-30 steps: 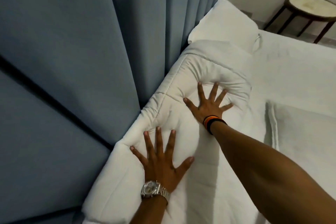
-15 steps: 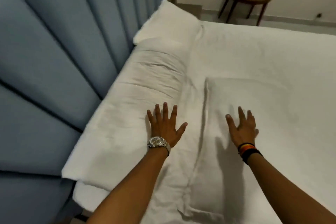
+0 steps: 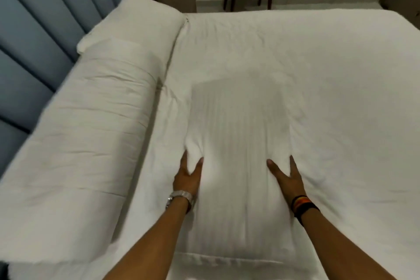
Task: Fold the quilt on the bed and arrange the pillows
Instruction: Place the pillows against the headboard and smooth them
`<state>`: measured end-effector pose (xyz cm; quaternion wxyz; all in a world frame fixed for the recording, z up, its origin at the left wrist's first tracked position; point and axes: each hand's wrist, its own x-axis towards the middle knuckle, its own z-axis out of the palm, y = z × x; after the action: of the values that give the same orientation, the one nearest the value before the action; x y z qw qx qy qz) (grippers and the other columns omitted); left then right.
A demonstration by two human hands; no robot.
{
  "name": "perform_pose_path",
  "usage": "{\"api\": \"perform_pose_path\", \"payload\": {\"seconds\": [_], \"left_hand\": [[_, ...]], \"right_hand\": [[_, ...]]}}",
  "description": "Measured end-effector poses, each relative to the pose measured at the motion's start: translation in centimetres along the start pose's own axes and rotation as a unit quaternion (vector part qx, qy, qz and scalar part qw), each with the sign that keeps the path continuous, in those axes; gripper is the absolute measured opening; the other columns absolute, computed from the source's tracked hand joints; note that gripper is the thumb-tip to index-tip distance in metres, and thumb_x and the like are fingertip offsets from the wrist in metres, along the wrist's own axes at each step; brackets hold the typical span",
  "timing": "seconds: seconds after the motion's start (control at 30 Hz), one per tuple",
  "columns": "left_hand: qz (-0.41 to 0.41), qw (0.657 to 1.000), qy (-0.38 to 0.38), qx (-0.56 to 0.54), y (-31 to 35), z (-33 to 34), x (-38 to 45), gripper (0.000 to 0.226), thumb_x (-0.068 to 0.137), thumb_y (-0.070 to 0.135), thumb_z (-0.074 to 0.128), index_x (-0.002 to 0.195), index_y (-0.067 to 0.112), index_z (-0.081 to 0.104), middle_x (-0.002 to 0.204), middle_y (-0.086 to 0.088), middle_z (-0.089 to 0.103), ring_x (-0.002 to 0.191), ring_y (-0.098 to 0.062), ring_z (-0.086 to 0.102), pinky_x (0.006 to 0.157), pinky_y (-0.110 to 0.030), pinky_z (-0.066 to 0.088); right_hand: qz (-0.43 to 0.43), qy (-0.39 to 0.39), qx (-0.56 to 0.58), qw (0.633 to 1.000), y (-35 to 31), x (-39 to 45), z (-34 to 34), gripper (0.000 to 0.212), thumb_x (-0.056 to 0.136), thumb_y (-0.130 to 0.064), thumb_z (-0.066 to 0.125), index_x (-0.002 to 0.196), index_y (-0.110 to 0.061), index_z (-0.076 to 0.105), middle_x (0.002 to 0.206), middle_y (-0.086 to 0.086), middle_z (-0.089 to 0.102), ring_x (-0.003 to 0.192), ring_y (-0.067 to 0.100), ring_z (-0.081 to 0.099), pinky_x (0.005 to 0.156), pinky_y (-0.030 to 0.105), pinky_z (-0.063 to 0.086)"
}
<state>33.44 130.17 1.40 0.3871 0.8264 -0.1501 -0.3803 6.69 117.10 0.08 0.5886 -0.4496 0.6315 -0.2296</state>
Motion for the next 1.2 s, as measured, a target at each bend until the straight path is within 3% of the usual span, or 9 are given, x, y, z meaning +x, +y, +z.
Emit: {"api": "perform_pose_path", "payload": {"seconds": [0.13, 0.37, 0.5, 0.63, 0.73, 0.87, 1.0, 1.07, 1.2], "left_hand": [[0.087, 0.992, 0.088, -0.005, 6.3, -2.0, -2.1, 0.08, 0.084, 0.077, 0.059, 0.155, 0.05, 0.037, 0.141, 0.004, 0.066, 0.126, -0.02, 0.064, 0.096, -0.021, 0.046], [0.268, 0.944, 0.189, 0.015, 18.6, -16.3, -5.2, 0.062, 0.085, 0.07, 0.066, 0.141, 0.044, 0.059, 0.142, 0.009, 0.066, 0.131, -0.015, 0.06, 0.097, -0.015, 0.037], [0.287, 0.918, 0.267, 0.057, 20.7, -30.9, -5.3, 0.058, 0.091, 0.069, 0.061, 0.142, 0.043, 0.058, 0.147, 0.004, 0.063, 0.134, -0.024, 0.058, 0.104, -0.023, 0.04], [0.126, 0.93, 0.271, 0.213, 17.5, -44.1, -2.6, 0.075, 0.094, 0.082, 0.03, 0.161, 0.047, 0.029, 0.167, -0.011, 0.036, 0.148, -0.04, 0.041, 0.121, -0.051, 0.034], [0.026, 0.944, 0.217, 0.246, 12.1, -48.3, 0.9, 0.086, 0.087, 0.091, 0.018, 0.163, 0.051, 0.012, 0.176, -0.007, 0.009, 0.159, -0.04, 0.015, 0.127, -0.058, 0.015], [0.054, 0.93, 0.195, 0.306, 4.4, -46.3, 5.8, 0.088, 0.086, 0.092, 0.012, 0.163, 0.053, -0.001, 0.177, 0.003, -0.003, 0.163, -0.029, -0.002, 0.128, -0.057, -0.004], [0.088, 0.929, 0.246, 0.264, -0.5, -43.2, 9.4, 0.085, 0.082, 0.094, -0.003, 0.159, 0.058, -0.011, 0.176, 0.011, -0.007, 0.163, -0.025, -0.008, 0.122, -0.067, -0.013], [0.108, 0.921, 0.267, 0.264, -2.5, -43.0, 10.8, 0.082, 0.084, 0.092, -0.003, 0.158, 0.058, -0.011, 0.176, 0.011, -0.005, 0.163, -0.024, -0.004, 0.124, -0.067, -0.007], [0.136, 0.895, 0.315, 0.284, -5.1, -42.9, 13.3, 0.079, 0.093, 0.083, 0.006, 0.164, 0.05, 0.006, 0.176, 0.007, 0.011, 0.161, -0.026, 0.014, 0.121, -0.065, 0.001]], "right_hand": [[-0.099, 0.005, 0.081, 0.992, -5.2, -2.6, 2.2, 0.104, 0.055, -0.077, 0.088, 0.147, -0.042, 0.054, 0.131, -0.016, 0.067, 0.118, 0.011, 0.066, 0.113, 0.041, 0.048], [-0.194, -0.06, 0.157, 0.967, -18.5, -10.1, 9.2, 0.077, 0.079, -0.044, 0.087, 0.148, -0.033, 0.055, 0.135, -0.008, 0.066, 0.122, 0.019, 0.064, 0.099, 0.027, 0.048], [-0.259, -0.112, 0.163, 0.945, -23.7, -15.5, 19.0, 0.089, 0.08, -0.043, 0.087, 0.157, -0.032, 0.043, 0.143, -0.011, 0.061, 0.128, 0.013, 0.061, 0.111, 0.029, 0.046], [-0.196, -0.21, 0.001, 0.958, -23.5, -19.4, 29.8, 0.112, 0.074, -0.068, 0.08, 0.163, -0.038, 0.018, 0.15, -0.009, 0.052, 0.137, 0.024, 0.054, 0.109, 0.028, 0.04], [-0.127, -0.261, -0.151, 0.945, -21.0, -20.4, 36.7, 0.114, 0.073, -0.081, 0.07, 0.163, -0.024, 0.028, 0.16, 0.003, 0.046, 0.141, 0.031, 0.05, 0.114, 0.039, 0.043], [-0.254, -0.092, -0.258, 0.928, -22.0, -18.9, 43.5, 0.103, 0.082, -0.086, 0.049, 0.162, -0.024, 0.03, 0.174, 0.008, 0.012, 0.156, 0.034, 0.022, 0.124, 0.052, 0.025], [-0.392, -0.04, -0.372, 0.841, -29.3, -13.9, 50.8, 0.094, 0.083, -0.091, 0.037, 0.163, -0.047, 0.013, 0.175, 0.001, -0.012, 0.161, 0.031, -0.008, 0.119, 0.07, -0.009], [-0.398, -0.037, -0.436, 0.806, -31.6, -10.7, 54.4, 0.1, 0.075, -0.101, 0.025, 0.161, -0.054, 0.005, 0.174, -0.001, -0.017, 0.159, 0.035, -0.015, 0.112, 0.076, -0.016], [-0.36, -0.035, -0.478, 0.801, -29.4, -5.5, 59.2, 0.105, 0.063, -0.11, 0.013, 0.156, -0.063, -0.005, 0.174, -0.004, -0.018, 0.157, 0.038, -0.021, 0.109, 0.079, -0.018]]}}
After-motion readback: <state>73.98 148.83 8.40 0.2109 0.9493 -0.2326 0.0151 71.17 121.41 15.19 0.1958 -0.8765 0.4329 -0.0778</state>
